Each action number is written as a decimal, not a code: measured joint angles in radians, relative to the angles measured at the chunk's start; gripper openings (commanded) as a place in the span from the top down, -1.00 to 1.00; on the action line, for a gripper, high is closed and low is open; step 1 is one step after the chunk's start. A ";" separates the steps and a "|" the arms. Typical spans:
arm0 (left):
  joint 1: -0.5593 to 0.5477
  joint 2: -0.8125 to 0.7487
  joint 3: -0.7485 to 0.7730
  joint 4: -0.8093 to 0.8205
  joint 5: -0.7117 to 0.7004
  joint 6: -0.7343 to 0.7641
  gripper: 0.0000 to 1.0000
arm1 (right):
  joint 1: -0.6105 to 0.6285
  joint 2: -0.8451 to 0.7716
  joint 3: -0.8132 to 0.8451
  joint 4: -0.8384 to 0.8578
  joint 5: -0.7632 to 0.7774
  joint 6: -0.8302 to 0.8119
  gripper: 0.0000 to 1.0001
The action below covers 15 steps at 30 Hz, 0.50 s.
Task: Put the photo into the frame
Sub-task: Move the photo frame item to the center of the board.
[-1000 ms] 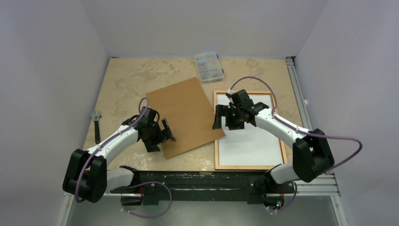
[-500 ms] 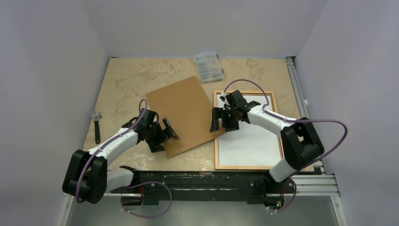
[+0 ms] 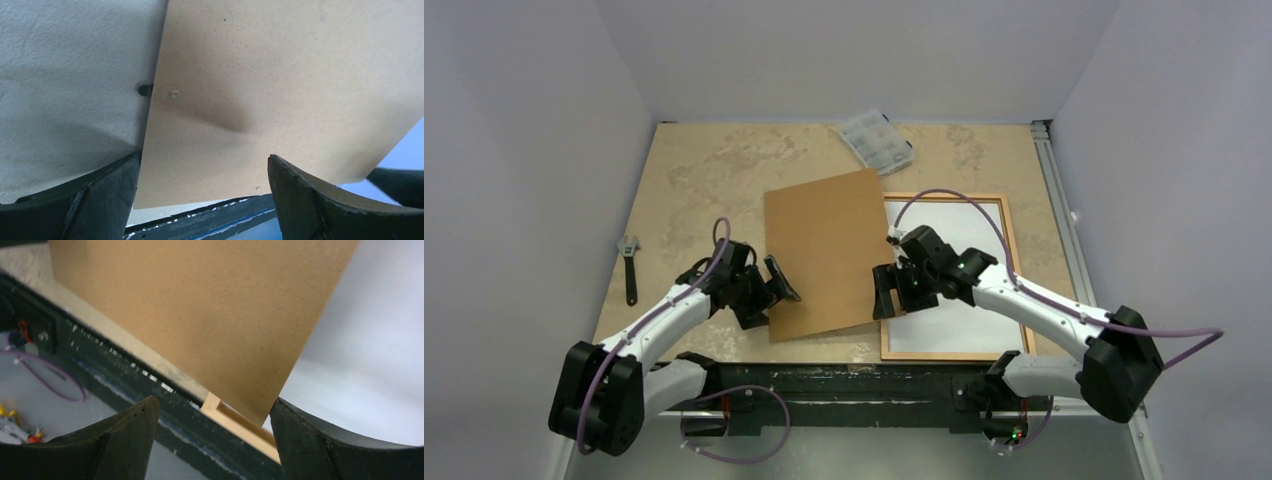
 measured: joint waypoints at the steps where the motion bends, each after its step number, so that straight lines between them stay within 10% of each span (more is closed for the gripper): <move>1: 0.000 -0.012 -0.005 -0.001 -0.003 0.000 -0.91 | 0.015 -0.034 -0.023 -0.011 -0.014 0.016 -0.63; 15: -0.004 -0.077 -0.008 -0.121 -0.074 0.000 -0.94 | 0.056 -0.134 -0.137 -0.050 -0.047 0.064 -0.96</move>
